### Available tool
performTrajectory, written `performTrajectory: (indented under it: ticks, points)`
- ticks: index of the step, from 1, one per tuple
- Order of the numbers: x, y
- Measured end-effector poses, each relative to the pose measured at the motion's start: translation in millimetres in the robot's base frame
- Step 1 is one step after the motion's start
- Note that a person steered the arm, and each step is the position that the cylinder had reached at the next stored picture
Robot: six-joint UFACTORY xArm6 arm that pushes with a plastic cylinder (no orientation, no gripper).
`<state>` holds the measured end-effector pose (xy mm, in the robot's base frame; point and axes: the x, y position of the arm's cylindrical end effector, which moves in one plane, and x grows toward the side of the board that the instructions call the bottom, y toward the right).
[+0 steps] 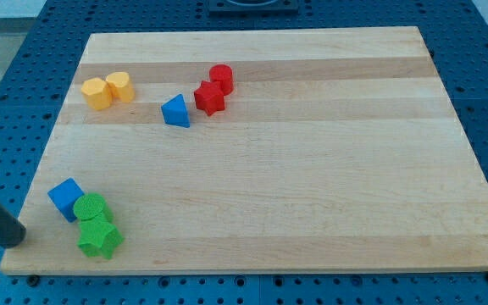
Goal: Slide the blue cube closer to blue triangle
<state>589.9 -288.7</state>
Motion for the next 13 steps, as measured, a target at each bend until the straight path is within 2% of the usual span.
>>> performTrajectory:
  ticks: [1, 3, 4, 5, 6, 8, 9, 10, 12, 13]
  points:
    - [-40, 19]
    - [-160, 85]
    - [-192, 102]
    - [-188, 83]
    - [-168, 49]
    - [-105, -16]
    - [-42, -14]
    - [-25, -9]
    - [-28, 29]
    - [-44, 62]
